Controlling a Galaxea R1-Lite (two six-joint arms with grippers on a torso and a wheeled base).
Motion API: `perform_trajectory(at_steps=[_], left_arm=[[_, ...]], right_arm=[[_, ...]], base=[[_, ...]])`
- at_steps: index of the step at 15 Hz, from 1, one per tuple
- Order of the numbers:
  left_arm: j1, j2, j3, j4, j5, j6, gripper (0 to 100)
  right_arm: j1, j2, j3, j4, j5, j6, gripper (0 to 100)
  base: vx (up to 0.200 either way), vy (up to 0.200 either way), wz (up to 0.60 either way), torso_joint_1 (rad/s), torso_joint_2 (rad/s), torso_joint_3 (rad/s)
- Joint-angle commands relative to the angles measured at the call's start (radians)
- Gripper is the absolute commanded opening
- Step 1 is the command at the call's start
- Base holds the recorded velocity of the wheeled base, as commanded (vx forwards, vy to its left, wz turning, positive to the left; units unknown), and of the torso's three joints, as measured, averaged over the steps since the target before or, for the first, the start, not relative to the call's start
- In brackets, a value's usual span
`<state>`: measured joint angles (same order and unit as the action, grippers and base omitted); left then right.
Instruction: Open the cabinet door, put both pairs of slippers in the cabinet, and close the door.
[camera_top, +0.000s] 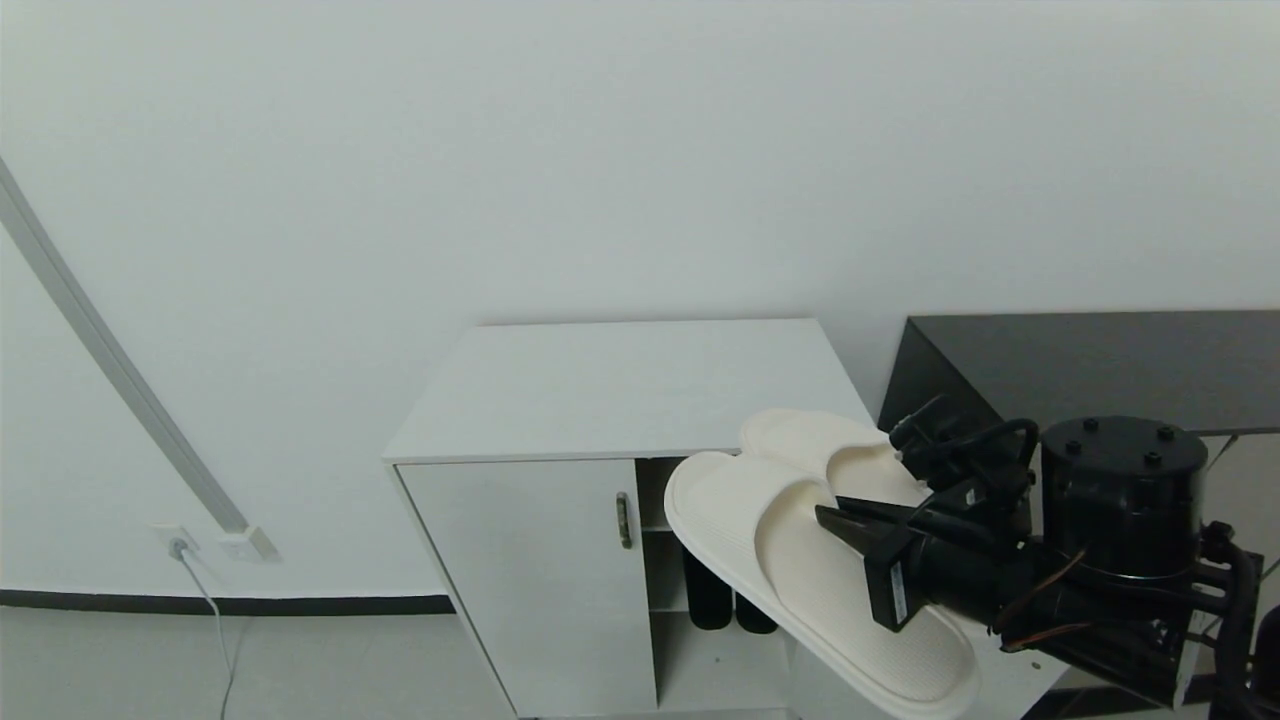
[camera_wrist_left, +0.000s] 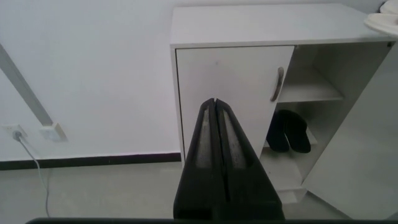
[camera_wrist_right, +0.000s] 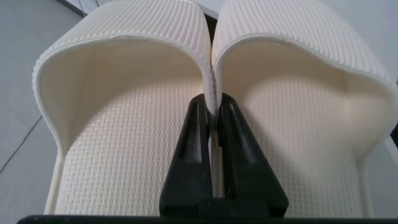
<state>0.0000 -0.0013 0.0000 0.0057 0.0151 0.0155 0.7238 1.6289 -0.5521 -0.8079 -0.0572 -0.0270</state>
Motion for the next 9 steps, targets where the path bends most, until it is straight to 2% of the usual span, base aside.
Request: perform_trajectory(at_steps=[1, 6, 9], left_arm=[[0.0, 0.001, 0.0, 0.0, 0.0, 0.0, 0], [0.0, 0.001, 0.0, 0.0, 0.0, 0.0, 0], [0.0, 0.001, 0.0, 0.0, 0.0, 0.0, 0]], right_arm=[[0.0, 0.003, 0.0, -0.001, 0.0, -0.001, 0], [0.005, 0.003, 0.0, -0.001, -0.001, -0.002, 0], [0.005, 0.003, 0.0, -0.001, -0.001, -0.002, 0]], base=[[0.0, 0.0, 0.0, -0.163, 0.36, 0.212], [0.0, 0.0, 0.0, -0.17, 0.38, 0.214], [0.0, 0.0, 0.0, -0.211, 0.5, 0.287]])
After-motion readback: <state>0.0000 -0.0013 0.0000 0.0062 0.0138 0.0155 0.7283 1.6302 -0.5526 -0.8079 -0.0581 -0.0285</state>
